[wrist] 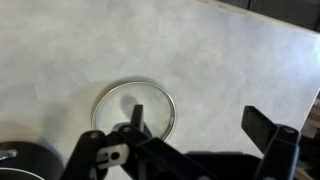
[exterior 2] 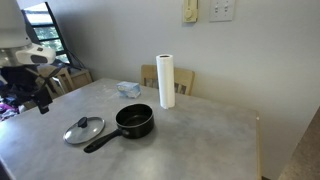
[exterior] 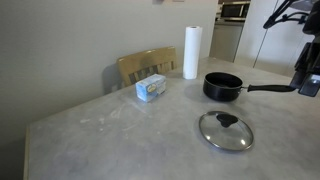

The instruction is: Put the glass lid on top of the black pot

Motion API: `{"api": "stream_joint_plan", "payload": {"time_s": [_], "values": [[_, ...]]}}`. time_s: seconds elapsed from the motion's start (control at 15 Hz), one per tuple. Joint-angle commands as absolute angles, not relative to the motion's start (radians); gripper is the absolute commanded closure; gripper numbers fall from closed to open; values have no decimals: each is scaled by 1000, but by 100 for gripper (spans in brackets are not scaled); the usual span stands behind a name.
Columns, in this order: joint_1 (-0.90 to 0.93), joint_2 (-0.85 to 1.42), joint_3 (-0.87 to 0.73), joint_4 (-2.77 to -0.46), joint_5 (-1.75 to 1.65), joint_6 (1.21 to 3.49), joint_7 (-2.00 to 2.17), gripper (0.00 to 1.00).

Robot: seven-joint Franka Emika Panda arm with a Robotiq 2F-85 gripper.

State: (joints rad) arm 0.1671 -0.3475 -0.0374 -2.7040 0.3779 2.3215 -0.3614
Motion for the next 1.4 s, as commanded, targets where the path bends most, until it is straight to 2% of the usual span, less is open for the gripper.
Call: {"api": "stream_joint_plan", "payload": {"time_s": [0.0,0.2,0.67,0.93,1.2,1.33], "values": [[178,-313,-80,-2674,377,2286,-523,0],[189,-297,-110,-2656,386,2241,-675,0],[172,-327,-88,-2681,381,2262,-649,0],[196,-285,-107,-2671,401,2260,-795,0],[209,-206,-90,-2664,416,2301,-943,0],[207,-155,-59,-2667,411,2393,-943,0]]}}
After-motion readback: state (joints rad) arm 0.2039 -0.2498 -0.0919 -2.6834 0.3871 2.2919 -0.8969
